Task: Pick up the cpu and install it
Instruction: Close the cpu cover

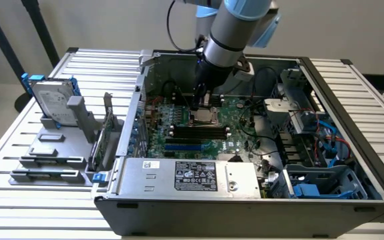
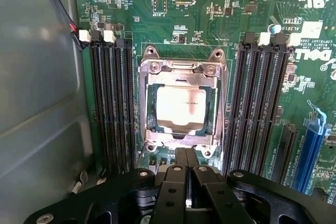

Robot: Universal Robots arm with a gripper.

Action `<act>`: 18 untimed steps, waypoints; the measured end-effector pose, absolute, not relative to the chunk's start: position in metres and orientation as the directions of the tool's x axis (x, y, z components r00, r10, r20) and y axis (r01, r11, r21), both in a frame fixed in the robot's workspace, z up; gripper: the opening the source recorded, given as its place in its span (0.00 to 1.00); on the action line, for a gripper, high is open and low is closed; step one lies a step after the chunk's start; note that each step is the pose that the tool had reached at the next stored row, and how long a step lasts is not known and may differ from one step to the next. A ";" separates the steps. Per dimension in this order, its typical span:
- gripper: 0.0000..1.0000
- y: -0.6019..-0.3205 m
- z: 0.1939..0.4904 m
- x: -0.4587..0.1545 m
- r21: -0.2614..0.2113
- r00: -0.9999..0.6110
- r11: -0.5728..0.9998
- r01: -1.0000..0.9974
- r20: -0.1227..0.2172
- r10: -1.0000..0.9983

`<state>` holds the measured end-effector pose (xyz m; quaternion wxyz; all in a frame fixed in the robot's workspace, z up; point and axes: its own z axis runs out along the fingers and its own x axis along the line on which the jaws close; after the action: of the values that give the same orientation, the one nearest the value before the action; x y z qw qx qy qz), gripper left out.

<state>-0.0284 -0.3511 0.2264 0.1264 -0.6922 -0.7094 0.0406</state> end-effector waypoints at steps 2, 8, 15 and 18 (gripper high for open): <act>0.11 -0.351 0.225 -0.029 -0.240 -0.009 0.039 0.970 0.123 0.992; 0.11 -0.351 0.218 -0.029 -0.251 -0.007 0.038 0.967 0.123 0.992; 0.11 -0.347 0.213 -0.029 -0.259 -0.004 0.037 0.965 0.126 0.992; 0.11 -0.346 0.209 -0.029 -0.261 -0.004 0.037 0.965 0.126 0.992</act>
<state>-0.0286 -0.3463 0.2086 0.1377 -0.6922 -0.7067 0.0494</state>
